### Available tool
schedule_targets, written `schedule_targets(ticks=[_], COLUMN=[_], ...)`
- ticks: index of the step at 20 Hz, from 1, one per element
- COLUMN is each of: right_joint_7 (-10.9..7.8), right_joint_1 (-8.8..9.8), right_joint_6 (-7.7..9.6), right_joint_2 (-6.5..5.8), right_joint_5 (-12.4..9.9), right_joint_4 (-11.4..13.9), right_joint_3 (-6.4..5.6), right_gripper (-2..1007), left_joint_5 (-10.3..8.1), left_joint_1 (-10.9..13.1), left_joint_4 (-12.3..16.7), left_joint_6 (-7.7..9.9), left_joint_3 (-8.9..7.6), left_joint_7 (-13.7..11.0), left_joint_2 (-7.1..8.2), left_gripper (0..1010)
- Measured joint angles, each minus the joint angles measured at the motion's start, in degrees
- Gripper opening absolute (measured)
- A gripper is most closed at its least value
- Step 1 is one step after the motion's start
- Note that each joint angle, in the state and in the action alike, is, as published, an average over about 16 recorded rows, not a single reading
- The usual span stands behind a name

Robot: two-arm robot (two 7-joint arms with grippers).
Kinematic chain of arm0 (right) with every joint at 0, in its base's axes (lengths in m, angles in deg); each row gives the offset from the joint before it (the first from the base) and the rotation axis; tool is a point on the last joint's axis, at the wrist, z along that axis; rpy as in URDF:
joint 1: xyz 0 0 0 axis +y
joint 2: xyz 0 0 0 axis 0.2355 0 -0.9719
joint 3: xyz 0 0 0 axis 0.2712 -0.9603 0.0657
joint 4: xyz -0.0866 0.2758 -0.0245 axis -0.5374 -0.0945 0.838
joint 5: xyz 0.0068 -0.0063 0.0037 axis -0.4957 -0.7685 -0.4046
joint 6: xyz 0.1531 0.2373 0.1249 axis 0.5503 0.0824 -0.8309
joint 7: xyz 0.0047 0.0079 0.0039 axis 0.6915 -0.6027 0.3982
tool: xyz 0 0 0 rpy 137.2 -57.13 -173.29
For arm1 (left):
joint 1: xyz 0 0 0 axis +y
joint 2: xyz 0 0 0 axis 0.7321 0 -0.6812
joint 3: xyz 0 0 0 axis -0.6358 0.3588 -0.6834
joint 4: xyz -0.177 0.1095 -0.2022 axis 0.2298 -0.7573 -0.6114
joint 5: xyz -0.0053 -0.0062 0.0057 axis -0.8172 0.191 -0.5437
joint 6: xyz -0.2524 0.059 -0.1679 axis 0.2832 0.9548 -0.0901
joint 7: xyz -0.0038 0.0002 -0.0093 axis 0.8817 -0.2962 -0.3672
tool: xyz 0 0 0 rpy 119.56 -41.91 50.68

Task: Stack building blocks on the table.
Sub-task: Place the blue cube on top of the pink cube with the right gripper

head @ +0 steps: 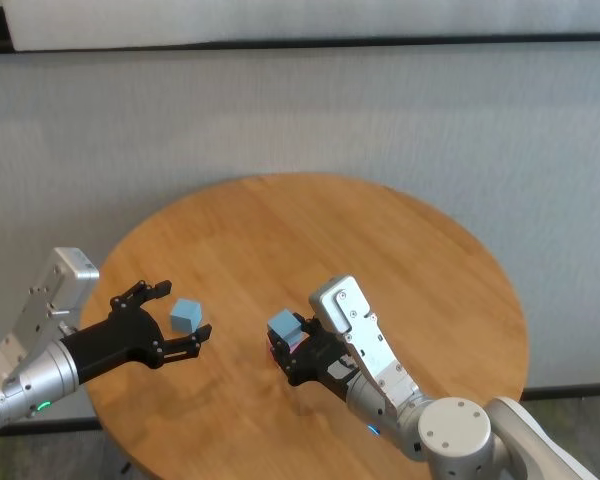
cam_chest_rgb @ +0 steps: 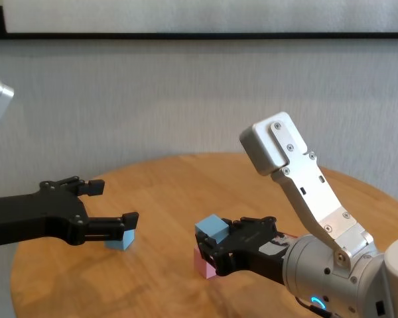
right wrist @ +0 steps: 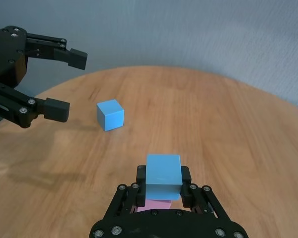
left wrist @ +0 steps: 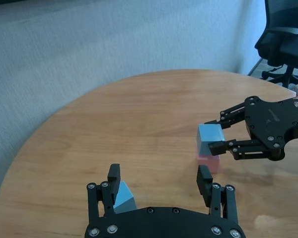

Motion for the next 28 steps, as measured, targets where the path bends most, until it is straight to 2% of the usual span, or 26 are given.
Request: schedule_targets(ticks=[17, 23, 28], right_joint_7=[-0.11, -0.26, -0.20], right_joint_1=[0.06, 0.25, 0.52], right_joint_6=[0.34, 0.52, 0.44], right_joint_2=[0.20, 0.16, 0.06], right_joint_5=[0.5, 0.5, 0.4], right_joint_4=[0.0, 0.4, 1.1], right_joint_3=[-0.08, -0.10, -0.35], right_gripper=[378, 477, 626], left_joint_5=[0.00, 0.00, 0.00], left_joint_1=[0.0, 0.0, 0.0], left_joint_4=[0.0, 0.0, 0.0], left_joint_6=[0.00, 0.00, 0.00], left_joint_3=[0.00, 0.00, 0.00], left_joint_7=[0.0, 0.0, 0.0], left_joint_2=[0.00, 0.00, 0.00], left_gripper=[1000, 1000, 1000])
